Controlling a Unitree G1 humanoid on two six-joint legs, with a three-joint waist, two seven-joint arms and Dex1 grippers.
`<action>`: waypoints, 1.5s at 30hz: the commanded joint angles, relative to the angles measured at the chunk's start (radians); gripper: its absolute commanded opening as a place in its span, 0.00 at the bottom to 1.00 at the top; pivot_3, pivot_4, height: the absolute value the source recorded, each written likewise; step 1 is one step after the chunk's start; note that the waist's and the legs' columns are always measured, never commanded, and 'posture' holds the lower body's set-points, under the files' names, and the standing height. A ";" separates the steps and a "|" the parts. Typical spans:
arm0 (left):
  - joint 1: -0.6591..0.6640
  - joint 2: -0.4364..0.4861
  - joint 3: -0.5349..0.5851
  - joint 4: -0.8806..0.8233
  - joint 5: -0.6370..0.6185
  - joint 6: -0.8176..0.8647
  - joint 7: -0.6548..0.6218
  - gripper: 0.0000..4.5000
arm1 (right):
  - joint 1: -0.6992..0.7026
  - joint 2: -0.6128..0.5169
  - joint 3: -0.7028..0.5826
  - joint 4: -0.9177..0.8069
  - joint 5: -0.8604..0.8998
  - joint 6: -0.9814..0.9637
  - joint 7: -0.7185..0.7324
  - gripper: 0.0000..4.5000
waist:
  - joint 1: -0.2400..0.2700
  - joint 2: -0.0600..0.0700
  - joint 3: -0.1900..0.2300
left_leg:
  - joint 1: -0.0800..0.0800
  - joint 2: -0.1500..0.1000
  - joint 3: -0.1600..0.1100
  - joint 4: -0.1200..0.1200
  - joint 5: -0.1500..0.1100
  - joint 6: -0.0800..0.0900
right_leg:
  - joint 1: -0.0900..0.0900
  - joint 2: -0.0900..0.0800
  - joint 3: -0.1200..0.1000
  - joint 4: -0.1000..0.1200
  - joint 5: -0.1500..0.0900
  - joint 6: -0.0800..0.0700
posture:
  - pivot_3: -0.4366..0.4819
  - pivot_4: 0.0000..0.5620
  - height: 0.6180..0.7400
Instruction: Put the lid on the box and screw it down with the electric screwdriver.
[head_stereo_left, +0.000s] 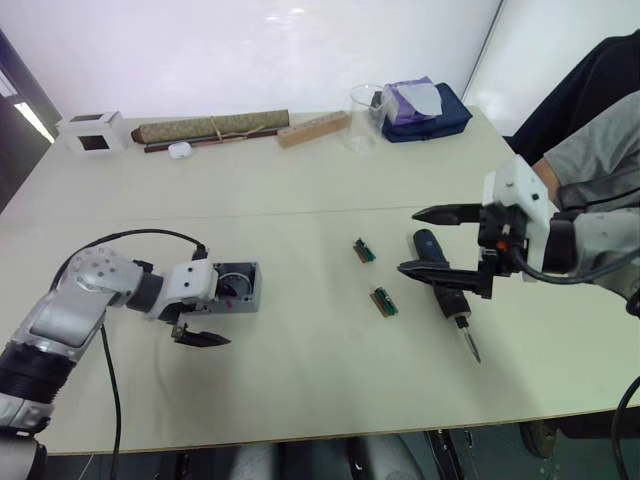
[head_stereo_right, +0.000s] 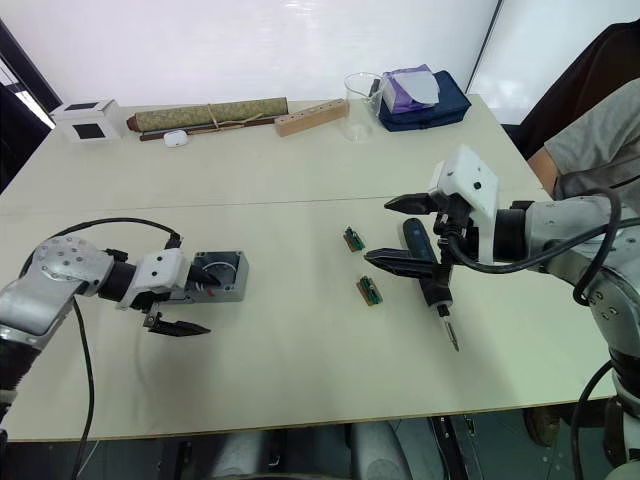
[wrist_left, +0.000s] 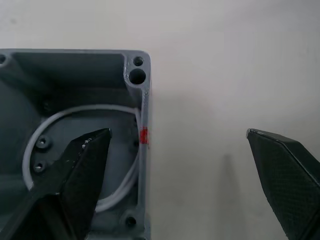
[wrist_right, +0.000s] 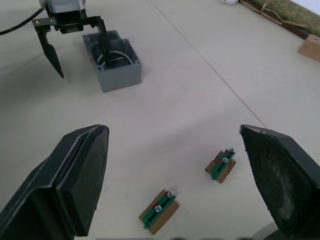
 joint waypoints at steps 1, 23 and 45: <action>-0.040 -0.019 -0.012 0.010 0.022 -0.032 -0.011 0.63 | -0.005 -0.005 -0.046 -0.027 0.017 -0.011 -0.018 1.00 | 0.000 0.000 0.000 | 0.000 0.000 0.000 0.000 0.000 0.000 | 0.000 0.000 0.000 0.000 0.000 0.000 | 0.48 0.27 0.97; -0.440 -0.317 -0.308 0.343 0.072 -0.388 -0.200 0.01 | -0.019 -0.001 -0.016 -0.029 -0.009 -0.046 -0.062 1.00 | 0.023 0.000 0.000 | -0.002 -0.001 -0.001 0.004 0.000 0.000 | 0.001 0.000 0.000 0.000 0.001 0.002 | 0.48 0.27 0.97; -0.548 -0.286 -0.370 0.306 -0.090 -0.287 -0.200 0.53 | -0.015 0.011 -0.022 -0.058 0.005 -0.036 -0.137 1.00 | 0.016 0.000 0.000 | -0.001 -0.001 -0.002 0.004 0.000 0.001 | 0.000 0.001 0.000 0.002 0.001 0.002 | 0.48 0.27 0.97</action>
